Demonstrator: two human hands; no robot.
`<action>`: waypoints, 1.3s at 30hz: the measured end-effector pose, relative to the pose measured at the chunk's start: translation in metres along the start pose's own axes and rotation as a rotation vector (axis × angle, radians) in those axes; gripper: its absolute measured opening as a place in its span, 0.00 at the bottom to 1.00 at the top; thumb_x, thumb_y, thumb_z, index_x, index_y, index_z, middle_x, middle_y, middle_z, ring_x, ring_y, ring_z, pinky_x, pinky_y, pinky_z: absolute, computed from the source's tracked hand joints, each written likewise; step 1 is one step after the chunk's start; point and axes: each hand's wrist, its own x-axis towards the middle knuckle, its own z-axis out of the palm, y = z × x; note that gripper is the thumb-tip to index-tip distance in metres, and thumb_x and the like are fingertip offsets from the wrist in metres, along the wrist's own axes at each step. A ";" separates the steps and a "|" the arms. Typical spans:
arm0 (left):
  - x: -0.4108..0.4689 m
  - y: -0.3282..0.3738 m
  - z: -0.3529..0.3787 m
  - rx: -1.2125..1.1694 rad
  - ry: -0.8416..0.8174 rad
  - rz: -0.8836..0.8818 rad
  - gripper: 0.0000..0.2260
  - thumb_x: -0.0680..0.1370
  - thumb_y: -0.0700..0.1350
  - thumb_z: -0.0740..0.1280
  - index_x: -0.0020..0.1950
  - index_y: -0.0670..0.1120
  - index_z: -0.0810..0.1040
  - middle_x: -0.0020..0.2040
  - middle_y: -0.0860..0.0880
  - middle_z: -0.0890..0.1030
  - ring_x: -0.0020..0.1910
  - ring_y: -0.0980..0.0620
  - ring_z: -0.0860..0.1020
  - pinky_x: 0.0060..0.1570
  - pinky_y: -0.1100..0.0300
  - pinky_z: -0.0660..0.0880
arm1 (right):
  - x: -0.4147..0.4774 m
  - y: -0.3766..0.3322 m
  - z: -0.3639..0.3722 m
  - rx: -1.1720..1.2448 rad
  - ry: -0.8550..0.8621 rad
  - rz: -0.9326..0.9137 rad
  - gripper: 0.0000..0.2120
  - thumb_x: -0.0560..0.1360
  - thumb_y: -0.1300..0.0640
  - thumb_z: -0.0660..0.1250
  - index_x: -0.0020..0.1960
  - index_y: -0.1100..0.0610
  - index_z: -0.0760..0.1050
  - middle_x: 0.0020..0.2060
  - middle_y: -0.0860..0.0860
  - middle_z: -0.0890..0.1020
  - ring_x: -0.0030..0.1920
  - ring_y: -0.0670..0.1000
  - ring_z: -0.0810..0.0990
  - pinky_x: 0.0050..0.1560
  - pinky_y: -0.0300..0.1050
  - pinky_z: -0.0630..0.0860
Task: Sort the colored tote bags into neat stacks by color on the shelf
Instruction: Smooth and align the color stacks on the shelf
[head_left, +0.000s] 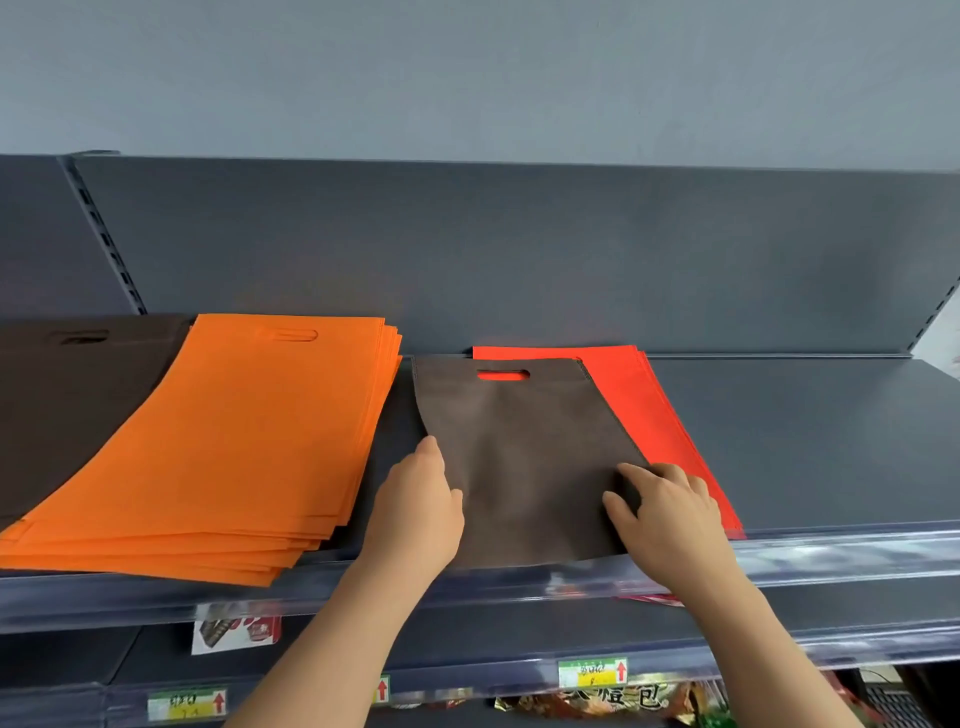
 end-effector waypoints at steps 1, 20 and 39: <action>0.001 0.001 -0.001 -0.036 0.030 0.016 0.20 0.78 0.41 0.65 0.69 0.46 0.67 0.60 0.48 0.77 0.58 0.49 0.76 0.54 0.61 0.72 | 0.001 0.001 0.000 0.005 -0.001 0.006 0.22 0.77 0.44 0.58 0.70 0.48 0.67 0.65 0.54 0.71 0.63 0.60 0.68 0.62 0.50 0.65; 0.027 -0.043 -0.067 -0.436 0.444 0.128 0.17 0.76 0.39 0.68 0.65 0.44 0.74 0.58 0.49 0.79 0.57 0.53 0.76 0.58 0.59 0.72 | 0.010 -0.061 -0.007 0.708 0.178 -0.003 0.12 0.72 0.59 0.70 0.55 0.53 0.74 0.41 0.45 0.79 0.40 0.39 0.76 0.35 0.29 0.67; 0.046 -0.261 -0.218 -0.328 0.349 0.046 0.21 0.78 0.44 0.65 0.71 0.47 0.68 0.63 0.51 0.77 0.61 0.54 0.74 0.54 0.66 0.67 | -0.040 -0.323 0.048 0.700 0.345 -0.139 0.02 0.77 0.57 0.64 0.49 0.54 0.73 0.36 0.41 0.77 0.36 0.44 0.75 0.35 0.40 0.67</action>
